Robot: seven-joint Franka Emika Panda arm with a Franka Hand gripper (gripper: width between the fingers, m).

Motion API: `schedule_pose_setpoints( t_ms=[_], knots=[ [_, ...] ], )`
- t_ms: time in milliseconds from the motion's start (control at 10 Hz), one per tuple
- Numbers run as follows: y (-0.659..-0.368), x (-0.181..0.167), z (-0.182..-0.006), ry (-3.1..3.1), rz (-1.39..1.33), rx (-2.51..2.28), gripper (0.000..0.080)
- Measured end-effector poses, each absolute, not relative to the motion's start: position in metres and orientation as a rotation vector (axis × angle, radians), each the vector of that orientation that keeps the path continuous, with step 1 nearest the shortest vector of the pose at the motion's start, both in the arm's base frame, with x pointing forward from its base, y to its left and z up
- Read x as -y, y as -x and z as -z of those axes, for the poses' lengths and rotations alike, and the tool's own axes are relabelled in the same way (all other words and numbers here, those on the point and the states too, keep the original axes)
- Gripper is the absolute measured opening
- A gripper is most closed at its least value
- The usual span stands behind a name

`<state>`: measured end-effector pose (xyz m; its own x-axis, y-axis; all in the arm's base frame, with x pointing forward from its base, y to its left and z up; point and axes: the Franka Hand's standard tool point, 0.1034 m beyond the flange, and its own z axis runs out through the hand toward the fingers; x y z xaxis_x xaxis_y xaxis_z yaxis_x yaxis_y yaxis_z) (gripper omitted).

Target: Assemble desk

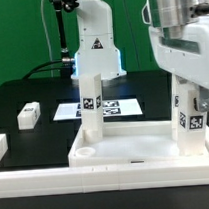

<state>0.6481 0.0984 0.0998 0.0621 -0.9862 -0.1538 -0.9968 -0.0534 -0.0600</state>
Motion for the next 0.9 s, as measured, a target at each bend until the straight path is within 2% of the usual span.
schedule_pose_setpoints(
  t_ms=[300,400,500,600,700,800,900],
  knots=[
    [-0.648,-0.096,-0.099,1.991,-0.13,-2.22,0.0294],
    [-0.648,-0.095,-0.099,1.989,-0.13,-2.223,0.0366],
    [-0.648,-0.095,-0.099,2.009,-0.128,-2.204,0.0366],
    [-0.648,-0.096,-0.099,2.062,-0.122,-2.153,0.0552],
    [-0.648,-0.098,-0.1,2.28,-0.09,-1.92,0.0552],
    [-0.647,-0.101,-0.104,2.406,-0.07,-1.742,0.0629],
    [-0.648,-0.102,-0.11,2.469,-0.039,-1.63,0.0643]
  ],
)
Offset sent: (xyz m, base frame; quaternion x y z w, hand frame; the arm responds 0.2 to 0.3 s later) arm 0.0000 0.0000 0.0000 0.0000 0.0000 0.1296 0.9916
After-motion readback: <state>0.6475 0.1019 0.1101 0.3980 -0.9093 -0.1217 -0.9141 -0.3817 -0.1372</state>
